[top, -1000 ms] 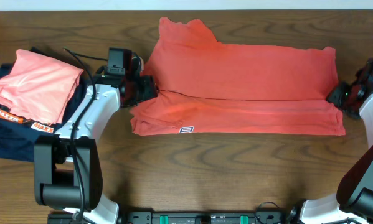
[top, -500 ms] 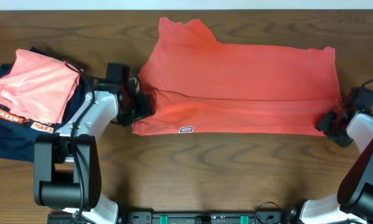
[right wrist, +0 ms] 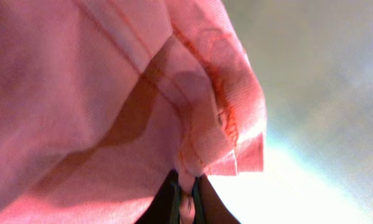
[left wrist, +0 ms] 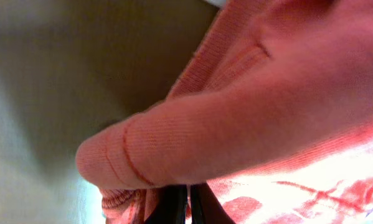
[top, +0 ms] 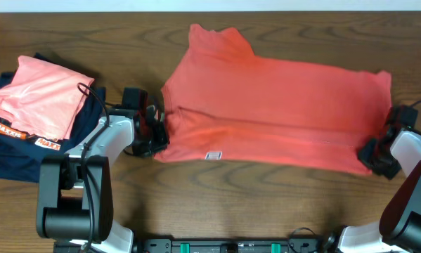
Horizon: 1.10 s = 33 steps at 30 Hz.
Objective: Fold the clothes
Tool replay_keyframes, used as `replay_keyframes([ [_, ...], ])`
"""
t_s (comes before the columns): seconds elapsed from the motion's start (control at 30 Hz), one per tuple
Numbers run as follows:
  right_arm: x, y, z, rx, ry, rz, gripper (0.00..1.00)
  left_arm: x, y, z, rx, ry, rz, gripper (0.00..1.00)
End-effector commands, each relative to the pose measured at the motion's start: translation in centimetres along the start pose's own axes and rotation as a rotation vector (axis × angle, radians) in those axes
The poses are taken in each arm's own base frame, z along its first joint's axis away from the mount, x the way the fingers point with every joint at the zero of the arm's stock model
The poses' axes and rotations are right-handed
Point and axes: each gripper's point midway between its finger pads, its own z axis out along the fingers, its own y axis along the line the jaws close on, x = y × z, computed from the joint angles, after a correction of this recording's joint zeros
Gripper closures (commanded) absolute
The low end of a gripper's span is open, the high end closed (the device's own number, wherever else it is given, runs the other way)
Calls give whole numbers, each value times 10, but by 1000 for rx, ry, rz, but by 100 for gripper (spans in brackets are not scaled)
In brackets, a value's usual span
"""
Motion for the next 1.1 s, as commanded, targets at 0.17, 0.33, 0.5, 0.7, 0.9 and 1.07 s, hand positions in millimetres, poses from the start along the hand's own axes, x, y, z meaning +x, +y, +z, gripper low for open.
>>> replay_keyframes([
  [0.17,30,-53,8,244,88,110,86,35,27,3,-112,107,-31,94],
  [0.33,29,-56,9,244,89,135,73,44,26,-10,-114,111,-36,94],
  [0.5,24,-43,9,168,96,150,45,51,25,-22,-114,109,-58,94],
  [0.7,12,-13,-15,-25,142,44,43,46,15,-39,-73,36,-53,85],
  [0.9,-10,-11,-45,-74,70,66,43,37,5,-57,-32,-62,-43,79],
  [1.07,-12,-11,-47,-79,52,70,38,27,-3,-70,2,-144,-17,75],
])
